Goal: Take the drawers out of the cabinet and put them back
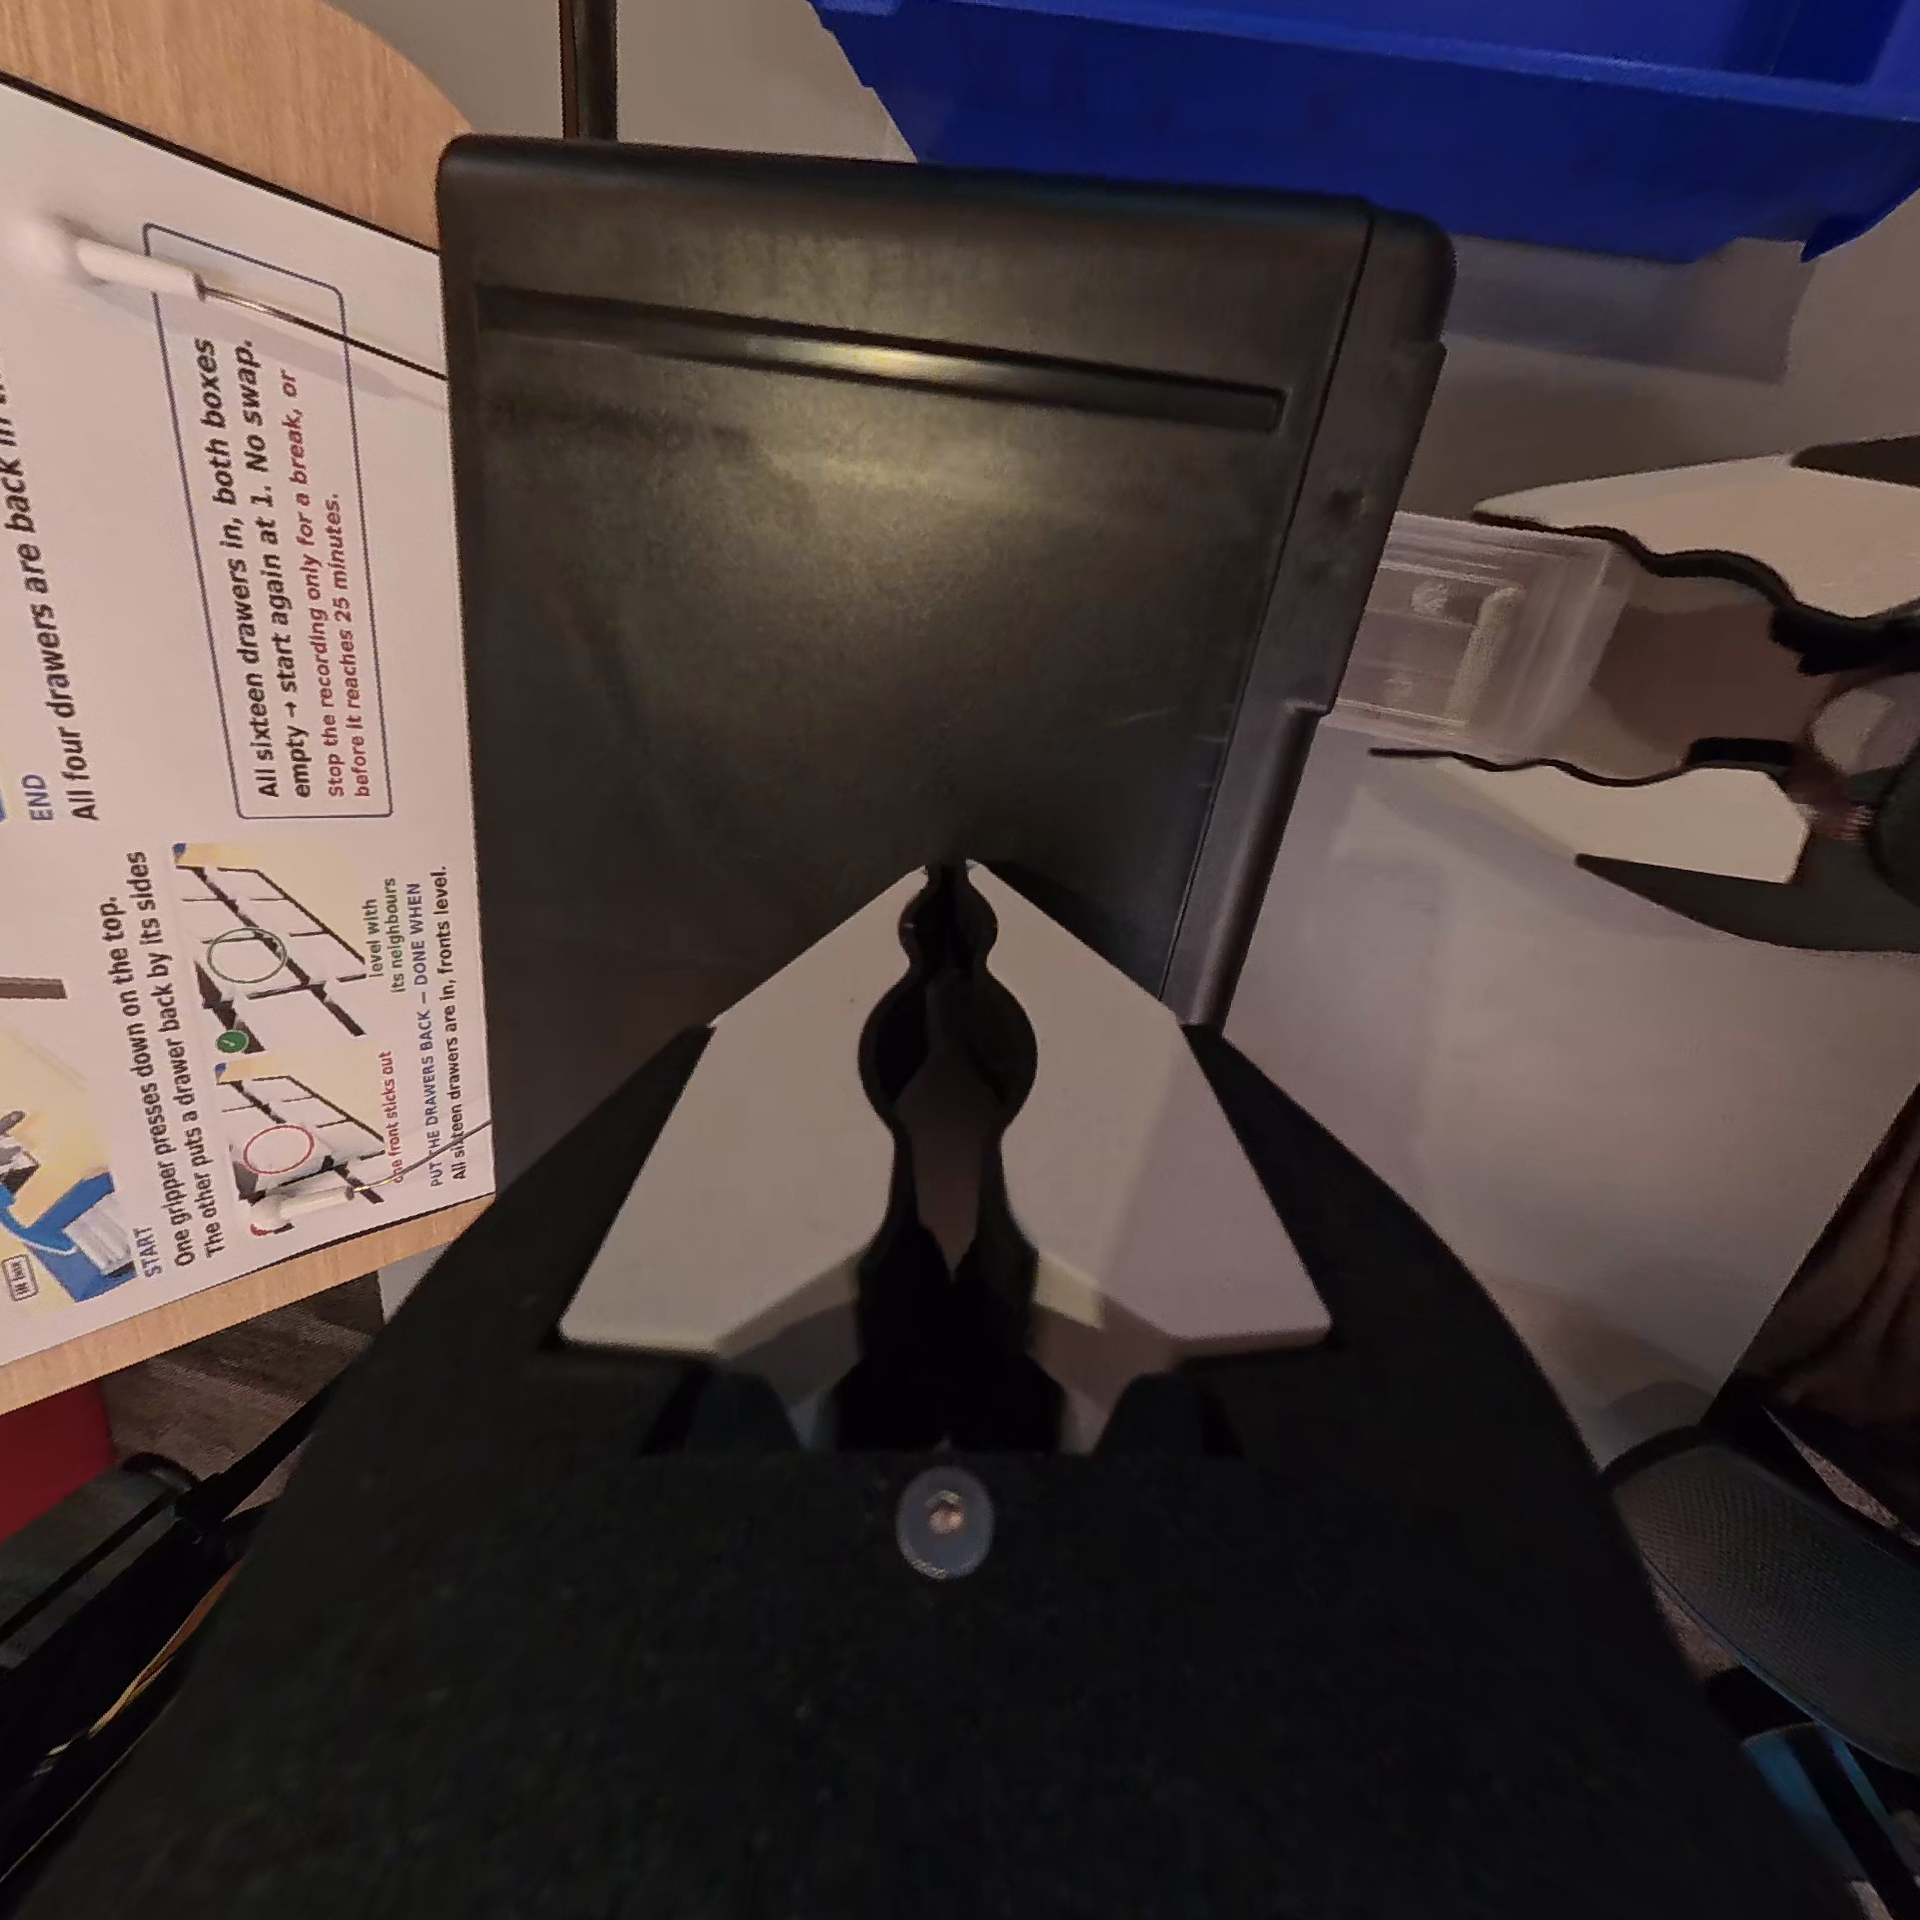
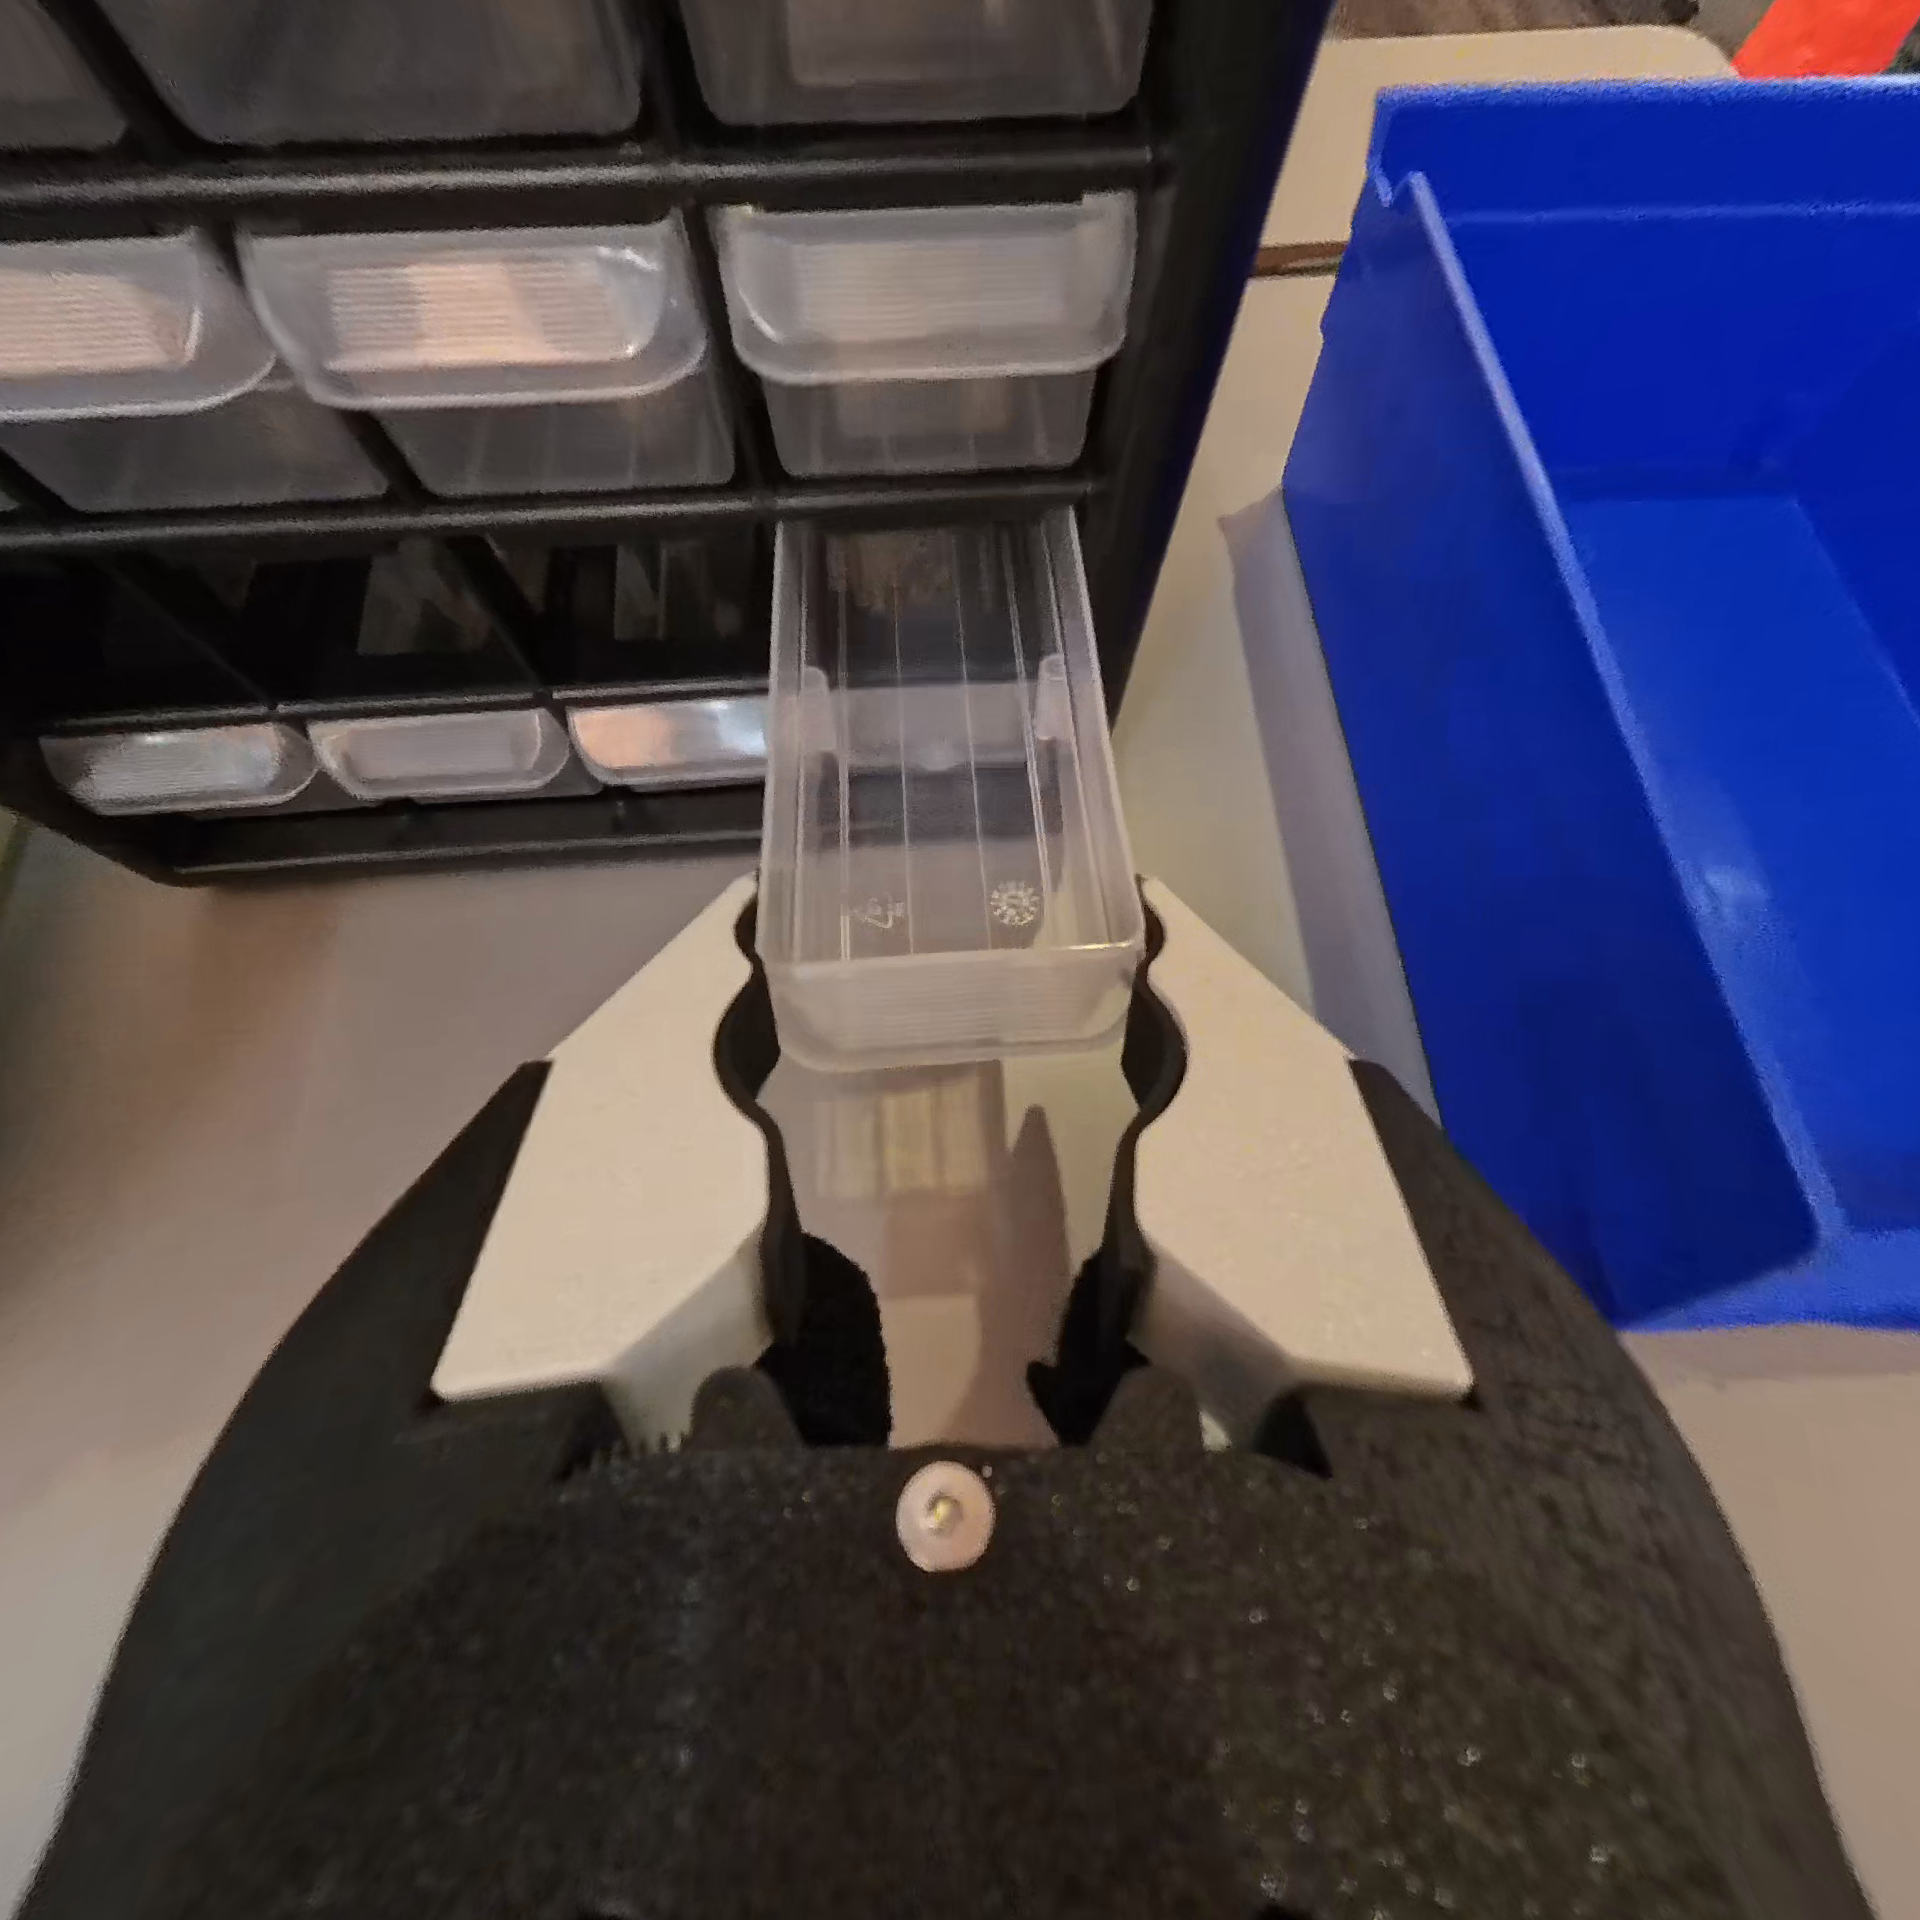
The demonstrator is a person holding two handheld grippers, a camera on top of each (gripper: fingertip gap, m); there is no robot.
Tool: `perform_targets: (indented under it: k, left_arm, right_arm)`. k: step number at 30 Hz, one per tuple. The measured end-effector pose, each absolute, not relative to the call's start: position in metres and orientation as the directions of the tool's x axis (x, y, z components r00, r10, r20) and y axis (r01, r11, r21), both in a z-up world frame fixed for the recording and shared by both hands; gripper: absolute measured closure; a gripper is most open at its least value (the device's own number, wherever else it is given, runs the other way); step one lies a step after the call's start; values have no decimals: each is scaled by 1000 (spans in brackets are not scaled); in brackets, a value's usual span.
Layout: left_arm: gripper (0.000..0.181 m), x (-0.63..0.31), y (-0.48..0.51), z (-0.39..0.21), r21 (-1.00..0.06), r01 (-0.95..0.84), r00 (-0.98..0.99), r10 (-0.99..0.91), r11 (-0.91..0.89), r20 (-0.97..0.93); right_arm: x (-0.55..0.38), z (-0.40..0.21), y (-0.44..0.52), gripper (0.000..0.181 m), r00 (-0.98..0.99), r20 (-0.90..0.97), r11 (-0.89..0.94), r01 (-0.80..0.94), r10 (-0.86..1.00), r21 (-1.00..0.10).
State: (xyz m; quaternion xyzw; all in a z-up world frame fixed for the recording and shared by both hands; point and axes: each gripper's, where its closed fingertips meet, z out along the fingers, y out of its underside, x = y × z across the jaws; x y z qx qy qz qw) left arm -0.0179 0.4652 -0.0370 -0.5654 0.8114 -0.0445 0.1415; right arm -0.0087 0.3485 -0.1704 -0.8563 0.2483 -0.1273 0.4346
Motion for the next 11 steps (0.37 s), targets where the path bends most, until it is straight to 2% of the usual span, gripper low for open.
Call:
perform_targets:
  k: [1,7,9,11]
  left_arm:
    - [181,-18,465,-37,-234,-905,-319,-931,355,-176]
    - [181,-18,465,-37,-244,-908,-306,-937,341,-168]
    - [181,-18,465,-37,-243,-908,-306,-937,341,-169]
    - [181,-18,465,-37,-239,-902,-323,-929,359,-179]
  right_arm:
    - [-5,-171,354,116,845,0,-488,-308,-534,-816]
    - [9,-172,383,115,854,-12,-439,-278,-519,-854]
    - [9,-170,387,94,869,-19,-402,-248,-495,-882]
    - [5,-164,385,87,878,-26,-318,-201,-479,-927]
